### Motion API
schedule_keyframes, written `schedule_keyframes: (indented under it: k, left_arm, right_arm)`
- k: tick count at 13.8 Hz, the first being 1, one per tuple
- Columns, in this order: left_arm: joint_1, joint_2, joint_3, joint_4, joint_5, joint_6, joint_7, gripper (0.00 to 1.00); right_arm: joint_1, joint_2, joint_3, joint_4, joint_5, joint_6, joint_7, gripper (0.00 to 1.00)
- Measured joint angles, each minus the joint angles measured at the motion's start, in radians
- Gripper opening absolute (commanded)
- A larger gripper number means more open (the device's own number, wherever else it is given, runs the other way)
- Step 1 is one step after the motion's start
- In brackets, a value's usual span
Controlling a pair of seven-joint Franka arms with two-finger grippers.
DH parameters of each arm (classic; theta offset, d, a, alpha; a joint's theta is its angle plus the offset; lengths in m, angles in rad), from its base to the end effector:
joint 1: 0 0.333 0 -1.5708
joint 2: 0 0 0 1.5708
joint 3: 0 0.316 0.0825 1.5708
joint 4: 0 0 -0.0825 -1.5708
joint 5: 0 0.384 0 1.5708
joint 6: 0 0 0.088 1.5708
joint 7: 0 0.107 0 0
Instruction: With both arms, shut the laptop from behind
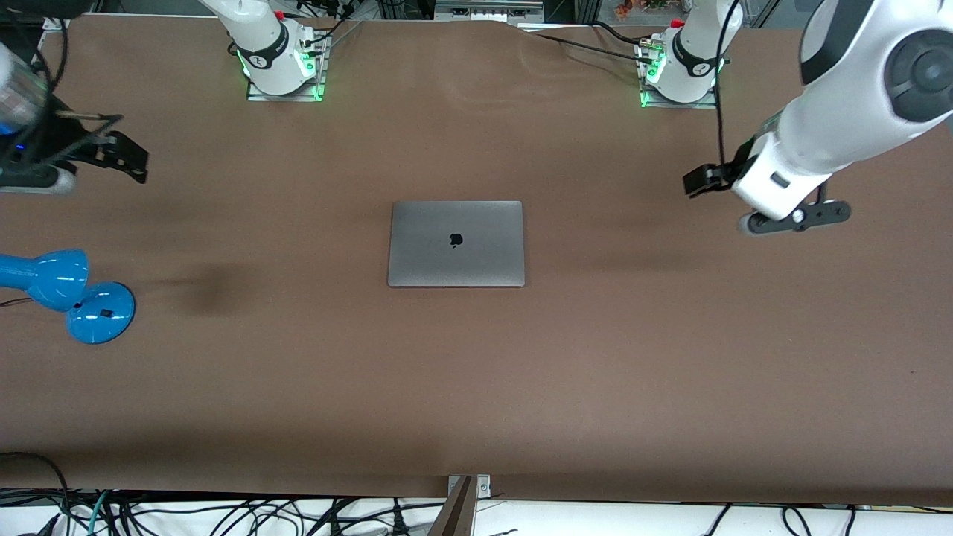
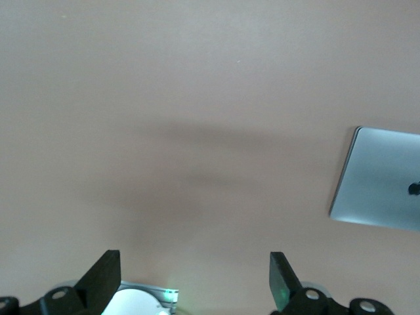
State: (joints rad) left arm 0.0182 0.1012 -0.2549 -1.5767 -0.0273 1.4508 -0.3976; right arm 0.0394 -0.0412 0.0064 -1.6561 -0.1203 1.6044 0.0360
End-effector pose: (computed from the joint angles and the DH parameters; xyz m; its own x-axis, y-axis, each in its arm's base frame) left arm 0.5505 -0.1295 0.5579 0.9614 0.1585 -0.2249 0.1541 -0.9874 -0.0374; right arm 0.5436 0.0125 0.6105 0.9999 0.0141 -0.0064 0.0148 -0.9926 0.1205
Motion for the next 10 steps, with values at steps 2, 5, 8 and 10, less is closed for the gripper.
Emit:
schedule_keyframes:
  k: [2, 5, 8, 10]
  left_arm:
    - [-0.004, -0.086, 0.058, -0.082, -0.016, 0.002, 0.077, 1.00]
    - [-0.007, -0.228, 0.095, -0.270, -0.016, 0.085, 0.163, 1.00]
    - [-0.052, -0.352, 0.171, -0.404, -0.017, 0.128, 0.216, 1.00]
    - [-0.117, -0.370, 0.265, -0.396, -0.017, 0.126, 0.238, 1.00]
  right_arm:
    - [-0.004, -0.015, -0.021, 0.010, 0.000, -0.010, -0.013, 1.00]
    - [-0.012, -0.020, -0.022, 0.007, 0.000, -0.024, -0.011, 1.00]
    - [-0.013, -0.016, -0.021, -0.003, 0.031, -0.024, -0.009, 1.00]
    - [-0.019, -0.015, -0.021, -0.005, 0.050, -0.024, -0.009, 1.00]
